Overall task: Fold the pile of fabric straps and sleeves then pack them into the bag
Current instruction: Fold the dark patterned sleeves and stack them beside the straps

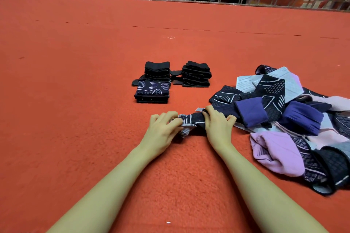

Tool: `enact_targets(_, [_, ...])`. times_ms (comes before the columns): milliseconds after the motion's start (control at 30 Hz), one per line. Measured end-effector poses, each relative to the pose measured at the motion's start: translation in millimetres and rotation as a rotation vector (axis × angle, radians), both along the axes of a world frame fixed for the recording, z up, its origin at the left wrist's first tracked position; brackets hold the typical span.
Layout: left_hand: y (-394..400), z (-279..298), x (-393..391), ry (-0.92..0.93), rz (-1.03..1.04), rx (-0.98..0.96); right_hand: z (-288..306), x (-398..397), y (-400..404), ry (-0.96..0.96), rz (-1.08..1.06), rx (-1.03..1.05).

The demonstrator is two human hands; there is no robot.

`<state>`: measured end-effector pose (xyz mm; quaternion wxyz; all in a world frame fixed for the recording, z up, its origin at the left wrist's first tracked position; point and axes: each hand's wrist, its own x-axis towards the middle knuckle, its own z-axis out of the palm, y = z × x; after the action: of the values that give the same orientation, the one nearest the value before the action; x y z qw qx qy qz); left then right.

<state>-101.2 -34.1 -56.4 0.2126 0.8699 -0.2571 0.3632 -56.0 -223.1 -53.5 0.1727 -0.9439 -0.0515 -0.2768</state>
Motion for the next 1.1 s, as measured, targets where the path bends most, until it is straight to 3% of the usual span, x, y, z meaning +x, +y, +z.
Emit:
enact_targets(100, [-3,5,-3,0.090,0.025,-0.236,6,8,1,-0.003,-0.031,-0.043])
enact_targets(233, [-5,6,-7,0.121,0.061,-0.334,0,11,3,0.036,-0.063,-0.062])
enact_targets(367, [-8,5,-6,0.155,0.094,-0.317,-2,-3,8,-0.253,0.070,0.145])
enact_targets(433, [-10,7,-3,0.157,0.097,-0.300,2,-18,12,-0.323,0.208,0.151])
enact_targets(733, [0,1,-10,0.255,0.120,-0.273,-4,-36,17,-0.047,0.454,0.177])
enact_targets(933, [13,1,-8,0.362,0.123,-0.265,-2,-19,30,-0.052,0.409,0.127])
enact_targets(1100, [10,-1,4,0.367,0.230,-0.399,0,-2,42,-0.133,0.376,0.167])
